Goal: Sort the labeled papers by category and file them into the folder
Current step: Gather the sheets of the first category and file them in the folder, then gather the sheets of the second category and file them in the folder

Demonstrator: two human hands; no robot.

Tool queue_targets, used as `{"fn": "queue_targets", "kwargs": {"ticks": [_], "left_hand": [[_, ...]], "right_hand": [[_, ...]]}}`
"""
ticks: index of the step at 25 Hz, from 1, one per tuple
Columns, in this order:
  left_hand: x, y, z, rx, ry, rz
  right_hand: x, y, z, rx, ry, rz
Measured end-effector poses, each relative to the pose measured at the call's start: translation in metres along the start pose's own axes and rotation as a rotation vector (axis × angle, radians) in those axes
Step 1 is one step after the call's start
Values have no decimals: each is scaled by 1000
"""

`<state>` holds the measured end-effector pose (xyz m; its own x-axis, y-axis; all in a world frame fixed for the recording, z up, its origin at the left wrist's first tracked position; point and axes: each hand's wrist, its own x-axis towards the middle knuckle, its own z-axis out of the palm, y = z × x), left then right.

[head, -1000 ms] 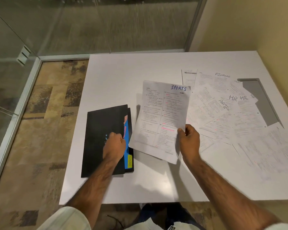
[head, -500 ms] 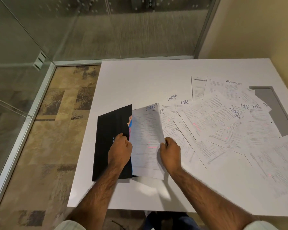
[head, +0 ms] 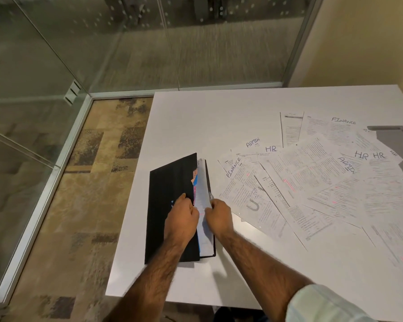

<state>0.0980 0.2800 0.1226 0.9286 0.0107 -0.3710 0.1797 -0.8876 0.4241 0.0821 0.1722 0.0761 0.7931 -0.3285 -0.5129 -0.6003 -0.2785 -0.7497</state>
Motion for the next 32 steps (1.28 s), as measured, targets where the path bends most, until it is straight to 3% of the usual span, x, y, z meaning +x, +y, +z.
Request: {"fn": "queue_targets", "kwargs": {"ticks": [15,20,27,30,32], "left_hand": [[-2,2,5,125,-3,52],[5,1,39,305,-23,99],[1,-1,84,527,-38,87],[-12,12,87,437,88,130],[-23,28,89,391,149,265]], "right_hand": [[7,11,27,-52,-131,0],[-6,31,-28,-254,-64,-61],[-29,81,-134,-354,101,47],[-39,99,-171,-329,195,90],[-45,114,-191,-328,230,112]]}}
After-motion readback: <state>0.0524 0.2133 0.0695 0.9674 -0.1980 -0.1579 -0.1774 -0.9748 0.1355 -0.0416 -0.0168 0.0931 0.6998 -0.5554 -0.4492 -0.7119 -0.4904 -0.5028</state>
